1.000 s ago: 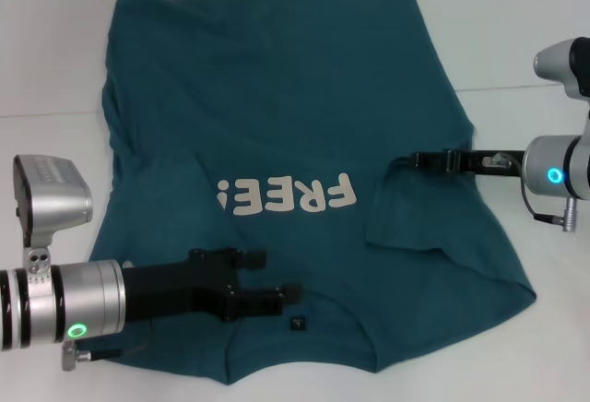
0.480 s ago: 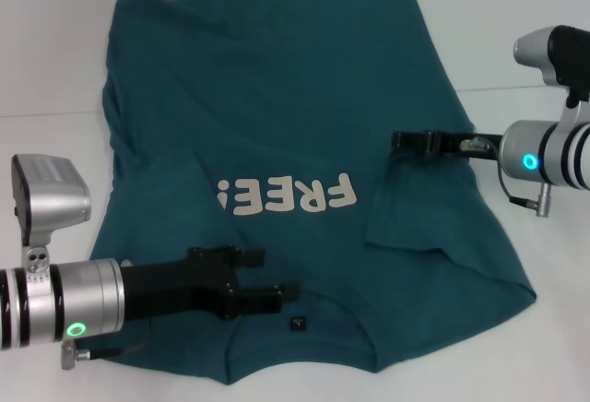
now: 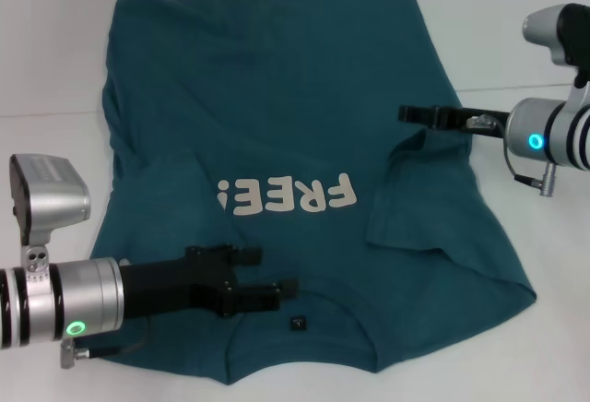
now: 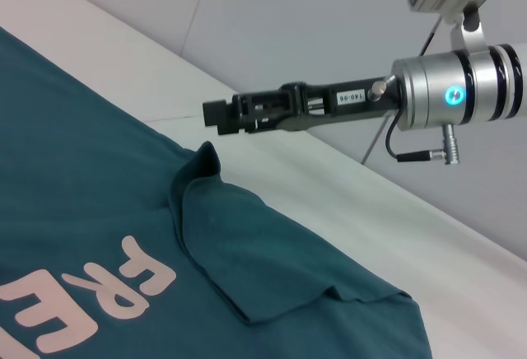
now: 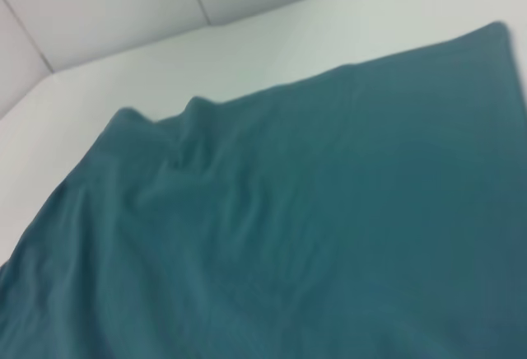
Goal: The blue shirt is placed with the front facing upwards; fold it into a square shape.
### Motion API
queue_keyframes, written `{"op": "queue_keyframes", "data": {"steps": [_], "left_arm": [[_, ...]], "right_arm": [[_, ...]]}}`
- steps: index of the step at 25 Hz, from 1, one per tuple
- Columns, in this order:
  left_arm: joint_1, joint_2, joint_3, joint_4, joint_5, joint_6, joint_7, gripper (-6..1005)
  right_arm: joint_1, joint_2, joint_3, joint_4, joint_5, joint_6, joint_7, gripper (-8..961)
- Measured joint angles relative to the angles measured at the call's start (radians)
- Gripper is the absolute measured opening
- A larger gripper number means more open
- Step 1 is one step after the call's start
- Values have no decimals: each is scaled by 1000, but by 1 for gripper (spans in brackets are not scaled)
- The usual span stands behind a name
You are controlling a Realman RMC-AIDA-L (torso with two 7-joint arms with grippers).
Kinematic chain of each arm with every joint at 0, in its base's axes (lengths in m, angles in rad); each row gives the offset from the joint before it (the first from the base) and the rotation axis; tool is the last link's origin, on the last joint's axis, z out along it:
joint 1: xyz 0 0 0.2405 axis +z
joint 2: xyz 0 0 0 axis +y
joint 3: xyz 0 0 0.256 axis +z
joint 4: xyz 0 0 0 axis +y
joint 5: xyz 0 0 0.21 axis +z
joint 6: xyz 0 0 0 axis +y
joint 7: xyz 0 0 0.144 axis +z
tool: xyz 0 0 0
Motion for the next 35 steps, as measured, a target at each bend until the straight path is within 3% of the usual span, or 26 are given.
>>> {"op": "queue_keyframes", "data": {"steps": [7,21,27,35], "left_arm": [[0,0,0,1,0,0,0,874],[-11,0,2,1,0,0,-5,874],[-13,0,2,1,0,0,-5,874],[-14,0,1,0,0,0,-3,875]], "right_arm": [[-29,-12,1,-20,46,-56,-14,819],[-73,-8,2,-12,45,-173,-8,820],[-64,-3,-6,-10,42,-127,-12,819],[5,6,-15,62,51,11,-65,819]]}}
